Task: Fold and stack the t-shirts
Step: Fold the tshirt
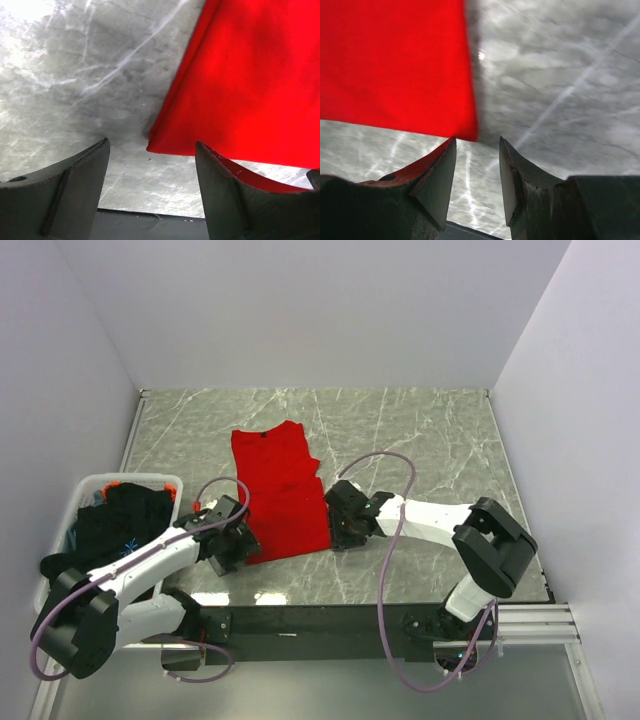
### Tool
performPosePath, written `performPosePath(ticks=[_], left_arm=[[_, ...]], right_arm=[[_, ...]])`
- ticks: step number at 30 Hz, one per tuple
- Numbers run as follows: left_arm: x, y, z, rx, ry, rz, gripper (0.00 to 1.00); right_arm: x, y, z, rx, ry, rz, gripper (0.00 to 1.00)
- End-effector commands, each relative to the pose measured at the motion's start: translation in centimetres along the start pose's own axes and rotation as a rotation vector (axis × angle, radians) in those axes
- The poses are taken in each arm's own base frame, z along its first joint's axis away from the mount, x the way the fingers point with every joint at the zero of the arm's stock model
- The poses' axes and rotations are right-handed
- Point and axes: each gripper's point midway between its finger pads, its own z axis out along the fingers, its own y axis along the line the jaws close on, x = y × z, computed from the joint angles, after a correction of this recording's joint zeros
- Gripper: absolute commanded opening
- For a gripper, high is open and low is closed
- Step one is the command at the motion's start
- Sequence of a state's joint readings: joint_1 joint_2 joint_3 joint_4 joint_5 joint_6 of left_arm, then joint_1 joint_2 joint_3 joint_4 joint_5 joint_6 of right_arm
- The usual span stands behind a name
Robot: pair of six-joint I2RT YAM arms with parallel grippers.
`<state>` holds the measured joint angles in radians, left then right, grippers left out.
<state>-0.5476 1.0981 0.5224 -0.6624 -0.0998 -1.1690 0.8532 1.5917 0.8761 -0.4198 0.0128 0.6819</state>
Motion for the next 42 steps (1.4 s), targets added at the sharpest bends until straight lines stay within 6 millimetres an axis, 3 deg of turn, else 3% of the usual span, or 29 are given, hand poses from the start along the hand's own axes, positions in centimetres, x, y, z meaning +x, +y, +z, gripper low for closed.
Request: performPosePath(ticks=[1, 11, 18, 25, 31, 38, 42], left_arm=[[-0.6, -1.2, 0.2, 0.031, -0.026, 0.018, 0.74], [-0.4, -0.1, 0.8, -0.048, -0.009, 0.067, 0.65], [-0.1, 0.0, 0.8, -0.067, 0.007, 0.080, 0.64], [0.2, 0.3, 0.7, -0.092, 0.018, 0.099, 0.64], [0.5, 0.2, 0.6, -0.082, 0.029, 0.094, 0.63], [0.7, 0.5, 0.9, -0.101, 0.041, 0.104, 0.61], [0.7, 0.2, 1.0, -0.101, 0.049, 0.107, 0.56]], right_arm=[[-2.0, 2.0, -0.6, -0.017, -0.059, 0.011, 0.47], [-1.9, 1.3, 0.0, 0.087, -0.054, 0.003, 0.47], [0.0, -0.1, 2.1, 0.174, 0.020, -0.016, 0.44], [1.0, -0.3, 2.0, 0.244, 0.075, -0.048, 0.39], [2.7, -0.9, 2.3, 0.263, 0.134, -0.051, 0.30], [2.9, -1.0, 2.3, 0.257, 0.142, -0.055, 0.00], [2.9, -0.9, 2.4, 0.251, 0.144, -0.060, 0.00]])
